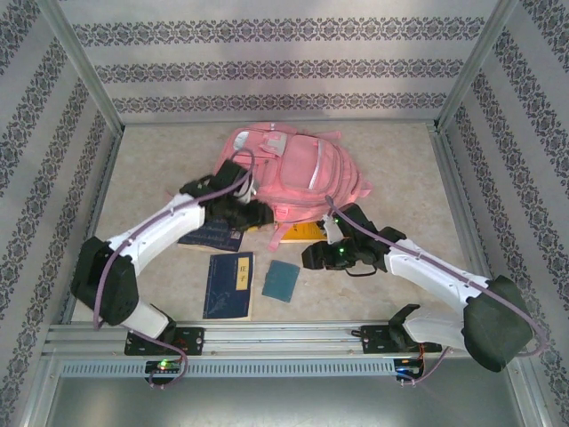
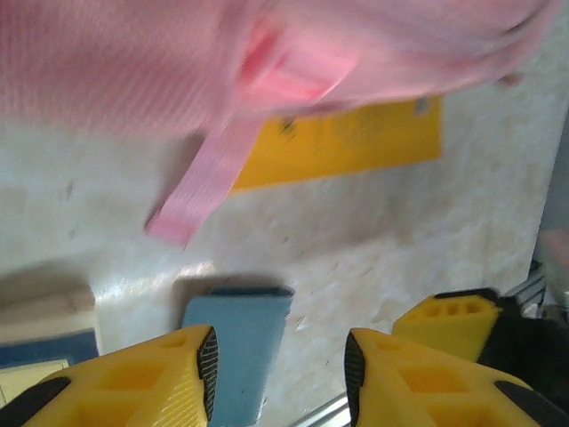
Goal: Pack the student bag
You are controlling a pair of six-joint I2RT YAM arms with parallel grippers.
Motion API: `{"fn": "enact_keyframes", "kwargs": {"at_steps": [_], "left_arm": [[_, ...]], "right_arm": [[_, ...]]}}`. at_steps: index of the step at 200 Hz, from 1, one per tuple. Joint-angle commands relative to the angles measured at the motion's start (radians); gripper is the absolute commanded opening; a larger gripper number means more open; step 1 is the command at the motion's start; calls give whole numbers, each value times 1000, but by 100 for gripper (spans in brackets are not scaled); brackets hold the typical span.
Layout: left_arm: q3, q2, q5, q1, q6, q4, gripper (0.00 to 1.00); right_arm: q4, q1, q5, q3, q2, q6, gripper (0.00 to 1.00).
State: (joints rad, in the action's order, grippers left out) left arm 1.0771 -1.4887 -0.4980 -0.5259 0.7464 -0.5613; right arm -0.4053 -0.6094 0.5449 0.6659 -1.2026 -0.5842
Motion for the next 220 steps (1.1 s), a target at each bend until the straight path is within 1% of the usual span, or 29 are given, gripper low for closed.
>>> {"fn": "enact_keyframes", "kwargs": {"at_steps": [1, 18, 32, 42, 73, 111, 135, 155, 186, 220], "left_arm": [[-189, 72, -82, -9, 150, 328, 43], [-272, 73, -102, -24, 150, 383, 44], [-304, 45, -127, -49, 145, 414, 44], [-323, 32, -123, -67, 144, 424, 44], [-402, 17, -108, -83, 182, 504, 44], [-435, -23, -104, -98, 182, 472, 43], [-448, -40, -100, -107, 185, 483, 43], [-445, -79, -128, -108, 186, 513, 43], [-439, -129, -159, -117, 198, 558, 37], [-445, -133, -162, -117, 203, 574, 32]], "right_arm": [[90, 7, 114, -38, -51, -55, 56], [165, 31, 145, -73, -94, -104, 56], [274, 54, 180, -119, -120, -174, 55], [351, 62, 197, -146, -144, -223, 54], [442, 19, 191, -162, -224, -278, 52], [591, -2, 191, -204, -310, -361, 51], [620, -15, 185, -189, -345, -372, 50], [629, -31, 193, -164, -380, -372, 50], [621, -46, 201, -130, -403, -365, 48], [606, -44, 212, -123, -355, -357, 46]]}}
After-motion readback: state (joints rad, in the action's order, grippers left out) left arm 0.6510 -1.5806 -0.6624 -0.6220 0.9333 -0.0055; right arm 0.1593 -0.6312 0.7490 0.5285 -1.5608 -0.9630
